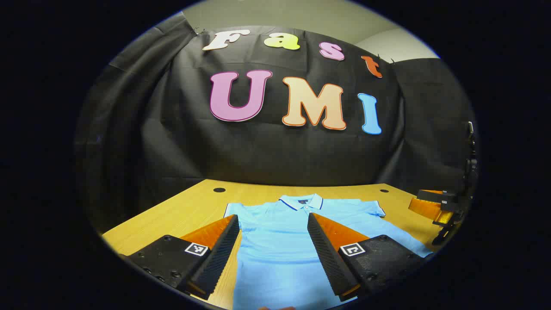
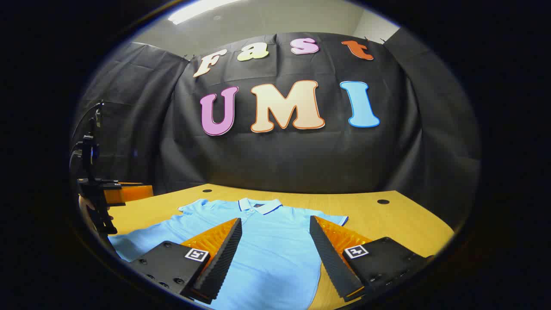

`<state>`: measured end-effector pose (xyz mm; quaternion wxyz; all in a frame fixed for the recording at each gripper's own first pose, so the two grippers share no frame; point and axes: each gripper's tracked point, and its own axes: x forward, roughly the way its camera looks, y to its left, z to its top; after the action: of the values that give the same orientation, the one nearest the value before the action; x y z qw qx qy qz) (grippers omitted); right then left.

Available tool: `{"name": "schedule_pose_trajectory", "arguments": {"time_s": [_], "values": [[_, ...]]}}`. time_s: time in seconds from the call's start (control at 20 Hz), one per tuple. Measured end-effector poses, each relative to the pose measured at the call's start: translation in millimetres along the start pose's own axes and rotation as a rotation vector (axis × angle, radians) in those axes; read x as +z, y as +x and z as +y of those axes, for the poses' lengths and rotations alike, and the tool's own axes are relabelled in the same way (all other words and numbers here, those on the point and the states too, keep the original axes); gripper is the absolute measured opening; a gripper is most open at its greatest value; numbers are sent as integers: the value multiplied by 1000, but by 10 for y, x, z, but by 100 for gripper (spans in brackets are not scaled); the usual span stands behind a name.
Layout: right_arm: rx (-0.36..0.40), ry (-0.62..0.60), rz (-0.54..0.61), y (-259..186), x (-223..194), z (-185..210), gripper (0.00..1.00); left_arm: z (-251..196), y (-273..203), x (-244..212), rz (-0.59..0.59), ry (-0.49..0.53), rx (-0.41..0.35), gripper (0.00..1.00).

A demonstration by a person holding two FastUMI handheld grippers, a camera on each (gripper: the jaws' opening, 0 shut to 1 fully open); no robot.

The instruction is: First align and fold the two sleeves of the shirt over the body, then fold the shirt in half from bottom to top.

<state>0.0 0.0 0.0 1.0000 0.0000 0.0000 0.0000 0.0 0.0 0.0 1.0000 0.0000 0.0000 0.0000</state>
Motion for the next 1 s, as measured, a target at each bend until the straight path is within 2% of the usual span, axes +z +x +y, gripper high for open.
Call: {"name": "schedule_pose_trajectory", "arguments": {"time_s": [0.2,0.7,1.0], "values": [[-2,9,11,-4,-2,-9,98,-17,-8,-43,27,-6,-14,95],[-3,14,22,7,-41,6,98,-9,-79,115,-18,14,-8,95],[-9,14,54,55,-144,-20,98,35,-93,102,-6,16,2,95]]}}
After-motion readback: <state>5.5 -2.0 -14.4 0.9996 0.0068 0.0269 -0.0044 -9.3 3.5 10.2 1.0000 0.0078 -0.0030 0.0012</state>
